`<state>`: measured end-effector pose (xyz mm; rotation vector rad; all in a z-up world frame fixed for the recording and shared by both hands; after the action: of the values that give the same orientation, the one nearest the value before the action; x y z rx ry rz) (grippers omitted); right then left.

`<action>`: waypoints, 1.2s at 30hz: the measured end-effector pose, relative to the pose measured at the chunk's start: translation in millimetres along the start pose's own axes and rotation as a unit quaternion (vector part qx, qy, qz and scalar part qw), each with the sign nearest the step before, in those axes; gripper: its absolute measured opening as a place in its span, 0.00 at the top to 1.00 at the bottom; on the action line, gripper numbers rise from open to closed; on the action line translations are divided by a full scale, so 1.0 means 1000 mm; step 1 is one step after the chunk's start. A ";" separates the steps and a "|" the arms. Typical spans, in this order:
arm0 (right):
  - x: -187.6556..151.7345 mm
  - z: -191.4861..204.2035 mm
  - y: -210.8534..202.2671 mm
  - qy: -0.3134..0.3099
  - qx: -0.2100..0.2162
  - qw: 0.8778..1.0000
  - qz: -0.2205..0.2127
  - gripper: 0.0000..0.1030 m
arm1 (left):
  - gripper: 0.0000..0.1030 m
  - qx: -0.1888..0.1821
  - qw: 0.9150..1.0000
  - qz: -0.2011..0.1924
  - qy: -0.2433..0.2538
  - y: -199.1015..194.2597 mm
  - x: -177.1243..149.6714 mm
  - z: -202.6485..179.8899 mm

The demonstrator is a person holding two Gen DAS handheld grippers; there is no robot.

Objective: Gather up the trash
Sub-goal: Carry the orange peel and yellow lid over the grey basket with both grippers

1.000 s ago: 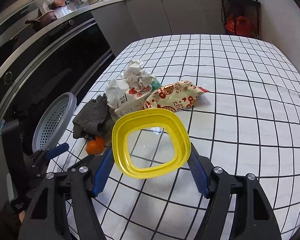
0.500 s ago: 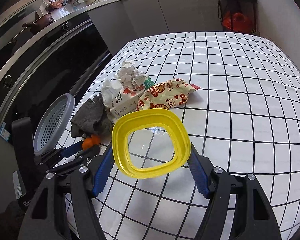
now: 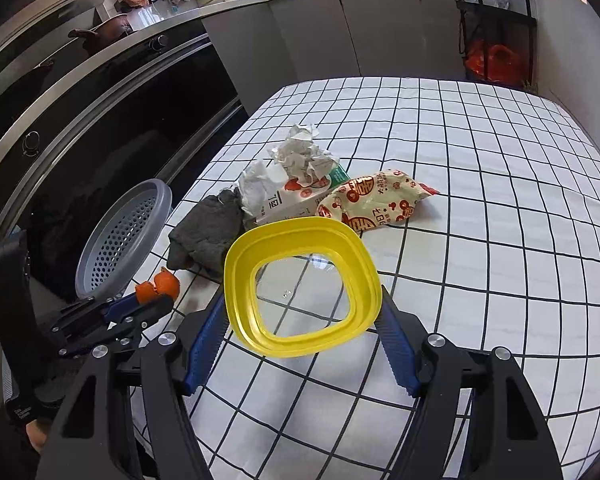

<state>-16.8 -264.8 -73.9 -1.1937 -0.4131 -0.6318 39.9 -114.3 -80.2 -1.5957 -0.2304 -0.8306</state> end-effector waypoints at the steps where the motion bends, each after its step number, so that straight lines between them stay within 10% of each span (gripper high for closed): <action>1: 0.001 0.004 0.000 -0.004 0.002 1.000 -0.002 0.34 | 0.80 0.006 1.000 -0.008 0.002 -0.007 0.001 0.003; 17: 0.027 0.130 0.037 -0.089 0.083 0.992 -0.016 0.34 | 0.80 0.105 0.992 -0.053 -0.046 -0.059 0.028 0.137; 36: 0.059 0.243 0.136 -0.183 0.108 0.977 0.022 0.34 | 0.80 0.199 0.970 -0.009 -0.142 -0.016 0.026 0.257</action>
<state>123.8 -18.1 -57.1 -1.1069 -0.7452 -0.3166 145.7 119.0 -46.9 -1.3263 -0.5808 -0.5248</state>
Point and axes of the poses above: each gripper's, at about its wrist camera, not at the fingertips, and y roughly the way its jaws point, z to its left, x to its top, the point moved 3 cm from there along y, roughly the way its jaws point, and after that the axes turned 2 degrees about x, right-handed, at the moved point
